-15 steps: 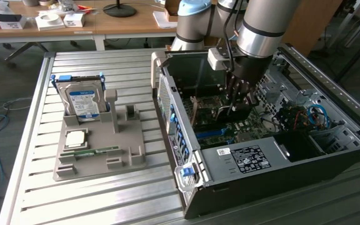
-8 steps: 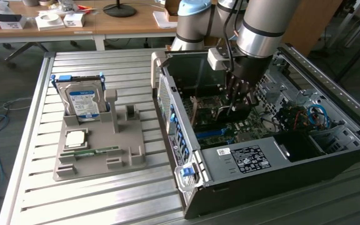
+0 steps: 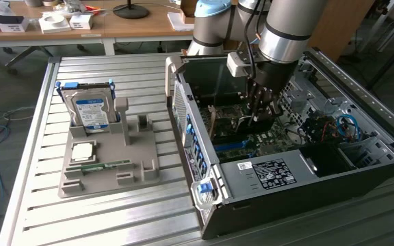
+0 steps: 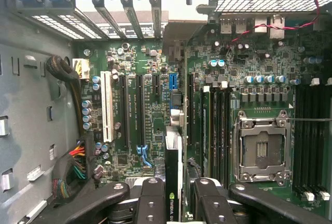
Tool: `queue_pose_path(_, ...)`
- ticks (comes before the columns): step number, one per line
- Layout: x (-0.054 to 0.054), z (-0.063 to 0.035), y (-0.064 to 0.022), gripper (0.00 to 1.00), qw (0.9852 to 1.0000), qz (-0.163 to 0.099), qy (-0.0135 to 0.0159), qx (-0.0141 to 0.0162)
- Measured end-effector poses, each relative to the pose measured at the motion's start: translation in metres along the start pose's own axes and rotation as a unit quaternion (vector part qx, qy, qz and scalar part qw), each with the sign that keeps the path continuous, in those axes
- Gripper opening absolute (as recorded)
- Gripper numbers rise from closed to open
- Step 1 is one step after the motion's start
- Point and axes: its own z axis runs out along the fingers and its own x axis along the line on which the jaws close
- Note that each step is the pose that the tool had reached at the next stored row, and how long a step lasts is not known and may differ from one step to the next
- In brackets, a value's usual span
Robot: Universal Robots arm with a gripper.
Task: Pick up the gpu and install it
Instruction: 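Insert the gpu into the slot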
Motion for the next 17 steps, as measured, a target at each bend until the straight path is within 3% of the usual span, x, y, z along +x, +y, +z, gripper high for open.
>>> queue_pose_path(17, 0.0001, 0.0028, 0.0025, 0.26, 1.0000, 0.000, -0.0002, 0.0001)
